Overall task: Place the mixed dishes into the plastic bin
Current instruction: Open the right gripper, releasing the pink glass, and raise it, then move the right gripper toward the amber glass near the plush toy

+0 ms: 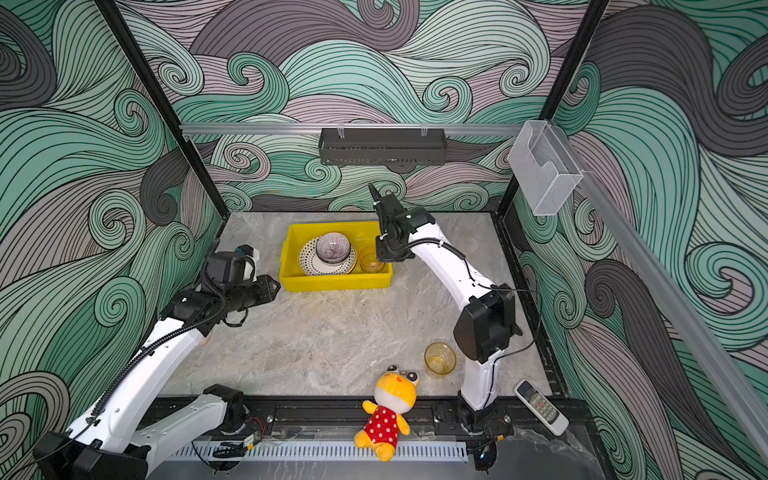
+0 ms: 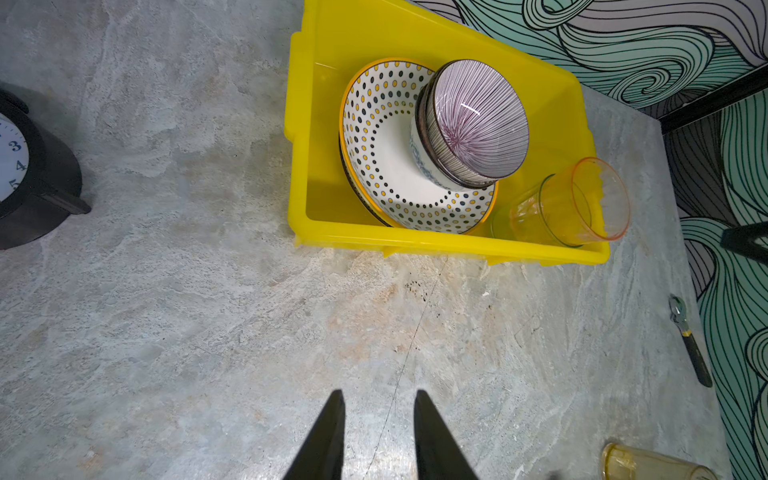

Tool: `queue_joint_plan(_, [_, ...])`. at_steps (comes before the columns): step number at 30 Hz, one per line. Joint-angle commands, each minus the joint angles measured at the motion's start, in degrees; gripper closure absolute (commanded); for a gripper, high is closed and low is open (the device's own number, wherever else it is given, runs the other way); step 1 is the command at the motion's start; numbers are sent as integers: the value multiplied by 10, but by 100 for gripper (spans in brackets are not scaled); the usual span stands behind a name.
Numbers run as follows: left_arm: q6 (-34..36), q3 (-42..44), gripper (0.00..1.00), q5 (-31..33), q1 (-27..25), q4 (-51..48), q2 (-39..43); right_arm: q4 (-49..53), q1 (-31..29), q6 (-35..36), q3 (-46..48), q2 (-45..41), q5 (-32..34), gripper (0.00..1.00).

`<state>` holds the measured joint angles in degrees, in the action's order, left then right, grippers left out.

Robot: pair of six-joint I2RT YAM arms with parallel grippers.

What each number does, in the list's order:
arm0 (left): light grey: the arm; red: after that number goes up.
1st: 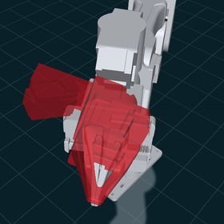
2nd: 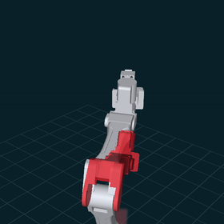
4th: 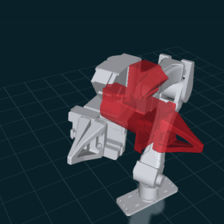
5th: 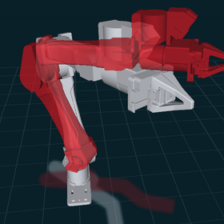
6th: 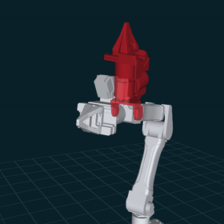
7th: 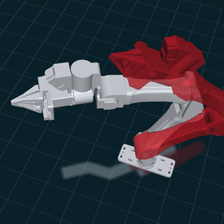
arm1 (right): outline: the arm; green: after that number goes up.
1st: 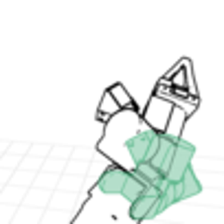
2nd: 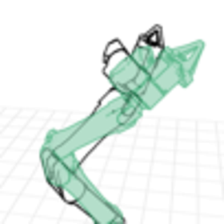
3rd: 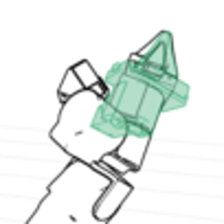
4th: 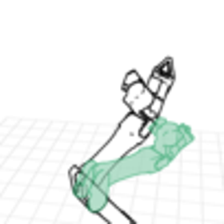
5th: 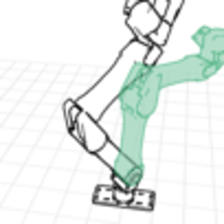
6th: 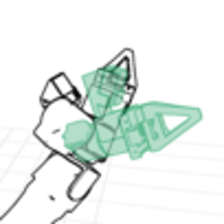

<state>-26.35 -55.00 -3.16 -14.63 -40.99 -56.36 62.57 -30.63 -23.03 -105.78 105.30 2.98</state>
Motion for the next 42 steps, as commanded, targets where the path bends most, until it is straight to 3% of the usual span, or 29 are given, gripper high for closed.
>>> queue_joint_plan(1, [8, -2, 68, -3, 7, -30, 9, -12, -2, -11, 28, -38, 12, 86])
queue_joint_plan(27, [5, -18, 68, -26, 7, -69, 13, -26, 4, -73, 252, -238, 57, 73])
queue_joint_plan(42, [6, -5, 68, -39, 7, -61, 9, -3, 44, -134, 387, -363, 34, 67])
